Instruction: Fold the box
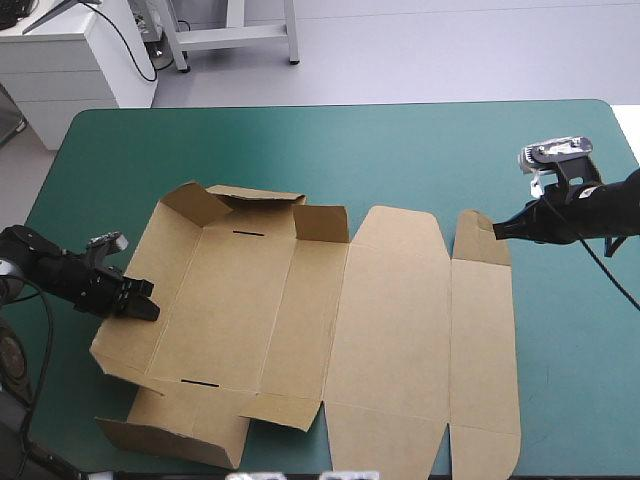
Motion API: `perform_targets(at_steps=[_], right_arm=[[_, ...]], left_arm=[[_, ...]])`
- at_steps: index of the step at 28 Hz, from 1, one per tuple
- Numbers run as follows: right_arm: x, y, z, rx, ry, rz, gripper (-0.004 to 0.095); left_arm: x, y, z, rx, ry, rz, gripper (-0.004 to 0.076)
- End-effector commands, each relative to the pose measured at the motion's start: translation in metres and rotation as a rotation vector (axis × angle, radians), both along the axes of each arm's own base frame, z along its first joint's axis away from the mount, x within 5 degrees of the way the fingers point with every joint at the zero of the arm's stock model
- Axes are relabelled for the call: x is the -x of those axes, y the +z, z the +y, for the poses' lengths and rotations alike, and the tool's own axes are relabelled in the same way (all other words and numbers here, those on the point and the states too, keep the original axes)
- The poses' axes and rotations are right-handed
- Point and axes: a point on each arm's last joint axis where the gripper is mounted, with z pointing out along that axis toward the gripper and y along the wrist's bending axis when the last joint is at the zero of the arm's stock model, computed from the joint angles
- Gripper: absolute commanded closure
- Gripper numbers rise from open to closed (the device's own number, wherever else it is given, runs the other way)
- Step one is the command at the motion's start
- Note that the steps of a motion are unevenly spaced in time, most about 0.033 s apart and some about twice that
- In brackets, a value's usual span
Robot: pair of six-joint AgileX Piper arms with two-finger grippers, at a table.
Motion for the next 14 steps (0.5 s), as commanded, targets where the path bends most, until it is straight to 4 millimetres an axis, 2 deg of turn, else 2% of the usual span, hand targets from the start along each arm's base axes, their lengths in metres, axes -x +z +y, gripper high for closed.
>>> perform_targets(at_steps=[1,4,7,8,10,14], right_arm=[[0.004,0.017,0.000,-0.005,-0.004,-0.084,0.0928],[0.004,0.016,0.000,-0.005,-0.002,-0.081,0.0928],[0.004,0.016,0.000,-0.005,-0.002,-0.080,0.0928],[0.004,0.016,0.000,-0.005,-0.001,-0.079,0.0927],[0.004,0.016,0.001,-0.005,-0.001,-0.078,0.0927],[0.004,0.016,0.001,-0.005,-0.001,-0.078,0.0928]], left_arm=[[0.002,0.011,-0.003,-0.007,-0.066,0.017,0.0718],[-0.007,0.024,-0.001,-0.030,-0.073,-0.037,0.0718],[-0.020,0.038,-0.007,-0.059,-0.142,-0.116,0.0731],[-0.029,0.050,-0.016,-0.080,-0.203,-0.177,0.0731],[-0.037,0.061,-0.025,-0.096,-0.261,-0.233,0.0731],[-0.058,0.096,-0.051,-0.156,-0.369,-0.401,0.0731]])
